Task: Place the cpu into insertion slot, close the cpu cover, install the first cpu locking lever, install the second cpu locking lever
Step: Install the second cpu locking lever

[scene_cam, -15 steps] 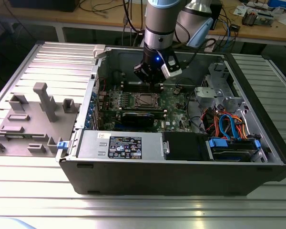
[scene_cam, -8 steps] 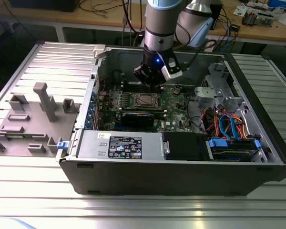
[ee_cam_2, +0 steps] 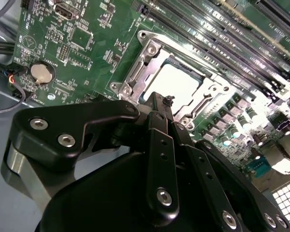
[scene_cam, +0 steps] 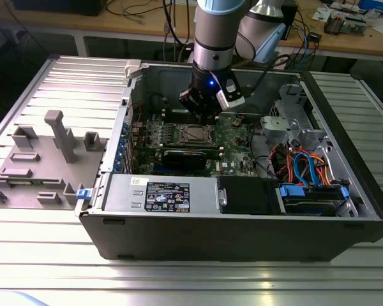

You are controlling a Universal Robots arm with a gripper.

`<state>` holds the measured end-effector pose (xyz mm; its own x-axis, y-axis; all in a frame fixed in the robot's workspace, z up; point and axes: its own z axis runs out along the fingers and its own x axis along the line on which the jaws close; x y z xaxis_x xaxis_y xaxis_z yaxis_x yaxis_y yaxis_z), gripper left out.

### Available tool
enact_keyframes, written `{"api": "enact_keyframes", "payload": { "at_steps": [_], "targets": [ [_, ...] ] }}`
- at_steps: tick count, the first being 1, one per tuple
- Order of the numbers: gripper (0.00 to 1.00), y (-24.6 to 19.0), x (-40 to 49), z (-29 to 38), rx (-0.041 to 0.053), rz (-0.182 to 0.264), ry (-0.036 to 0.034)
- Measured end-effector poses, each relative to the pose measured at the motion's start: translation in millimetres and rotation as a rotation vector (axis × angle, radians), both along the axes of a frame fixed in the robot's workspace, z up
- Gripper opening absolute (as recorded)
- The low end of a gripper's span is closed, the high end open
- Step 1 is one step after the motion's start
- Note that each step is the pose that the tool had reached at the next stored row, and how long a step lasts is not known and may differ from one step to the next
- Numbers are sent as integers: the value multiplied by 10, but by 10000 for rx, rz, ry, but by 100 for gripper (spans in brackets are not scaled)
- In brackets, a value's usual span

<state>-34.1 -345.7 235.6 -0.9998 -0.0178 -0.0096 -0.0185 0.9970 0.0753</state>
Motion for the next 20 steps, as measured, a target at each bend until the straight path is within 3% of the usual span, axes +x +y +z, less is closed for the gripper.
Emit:
{"api": "enact_keyframes", "payload": {
  "at_steps": [4, 12, 20],
  "targets": [
    [11, -13, 0, 3, -53, 1, 2],
    [11, -17, 0, 59, -71, 0, 1],
    [11, -119, -1, 58, -69, -1, 0]
  ]
}}
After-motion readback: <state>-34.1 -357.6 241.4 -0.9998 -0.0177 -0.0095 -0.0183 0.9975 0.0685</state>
